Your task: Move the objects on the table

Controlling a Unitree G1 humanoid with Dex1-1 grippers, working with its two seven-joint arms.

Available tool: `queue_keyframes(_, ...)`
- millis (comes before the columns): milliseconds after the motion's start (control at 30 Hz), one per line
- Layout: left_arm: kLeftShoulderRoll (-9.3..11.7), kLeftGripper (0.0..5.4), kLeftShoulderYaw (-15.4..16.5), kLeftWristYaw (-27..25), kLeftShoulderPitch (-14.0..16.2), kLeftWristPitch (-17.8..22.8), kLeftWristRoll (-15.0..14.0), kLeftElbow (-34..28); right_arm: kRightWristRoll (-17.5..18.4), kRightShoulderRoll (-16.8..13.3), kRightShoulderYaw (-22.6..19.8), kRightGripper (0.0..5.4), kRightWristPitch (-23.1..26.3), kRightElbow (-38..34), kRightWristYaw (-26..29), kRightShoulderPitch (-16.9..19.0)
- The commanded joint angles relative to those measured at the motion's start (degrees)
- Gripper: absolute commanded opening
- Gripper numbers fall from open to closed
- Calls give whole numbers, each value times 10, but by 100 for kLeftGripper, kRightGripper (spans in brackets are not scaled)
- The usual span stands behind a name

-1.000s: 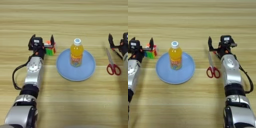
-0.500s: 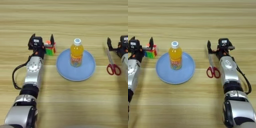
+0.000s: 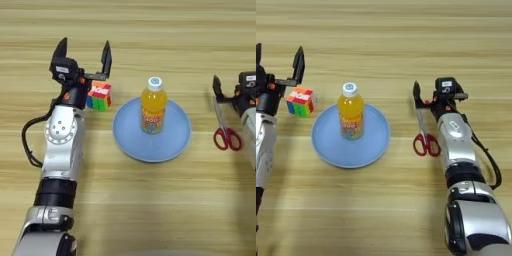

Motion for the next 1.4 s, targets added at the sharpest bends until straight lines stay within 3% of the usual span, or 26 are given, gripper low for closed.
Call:
queue_keyframes(33,-5,540,-42,-26,27,43,1,-54,-1,1,3,537,-2,4,-1,-13)
queue_keyframes(200,6,540,-104,-73,53,62,23,-70,0,2,5,537,-2,5,-2,-13)
queue_keyframes(467,7,540,-135,-98,58,57,43,-34,1,2,6,537,-2,4,0,-12)
queue_keyframes(733,9,540,-144,-115,51,45,56,10,2,3,6,537,-2,1,2,-11)
queue_keyframes(1033,12,540,-143,-127,24,27,71,108,3,4,6,537,-1,0,3,-11)
queue_keyframes(1400,7,540,-145,-137,0,6,85,181,3,6,6,537,1,-1,4,-11)
